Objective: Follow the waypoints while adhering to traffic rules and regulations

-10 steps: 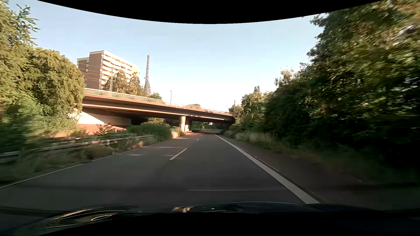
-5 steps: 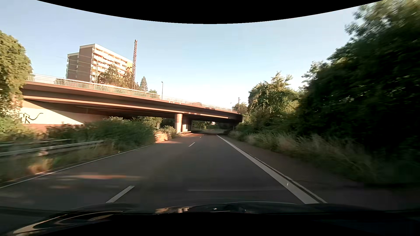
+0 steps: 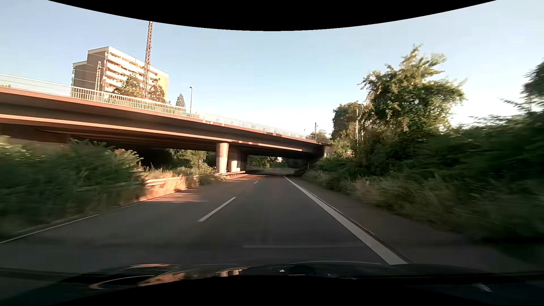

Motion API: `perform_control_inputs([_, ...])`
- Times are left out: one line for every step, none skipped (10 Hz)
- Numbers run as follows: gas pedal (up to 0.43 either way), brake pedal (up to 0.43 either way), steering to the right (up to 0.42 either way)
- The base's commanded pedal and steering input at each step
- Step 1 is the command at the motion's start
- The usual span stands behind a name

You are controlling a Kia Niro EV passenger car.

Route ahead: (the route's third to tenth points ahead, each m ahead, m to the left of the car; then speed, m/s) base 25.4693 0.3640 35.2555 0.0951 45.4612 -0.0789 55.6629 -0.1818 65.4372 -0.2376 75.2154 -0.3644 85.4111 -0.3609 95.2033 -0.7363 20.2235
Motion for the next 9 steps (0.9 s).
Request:
perform_control_inputs([0.079, 0.0, -0.005])
perform_control_inputs([0.079, 0.0, -0.005])
perform_control_inputs([0.087, 0.0, -0.005])
perform_control_inputs([0.098, 0.0, -0.005])
perform_control_inputs([0.098, 0.0, -0.004])
perform_control_inputs([0.11, 0.0, -0.004])
perform_control_inputs([0.118, 0.0, -0.003])
perform_control_inputs([0.118, 0.0, -0.003])
perform_control_inputs([0.118, 0.0, -0.001])
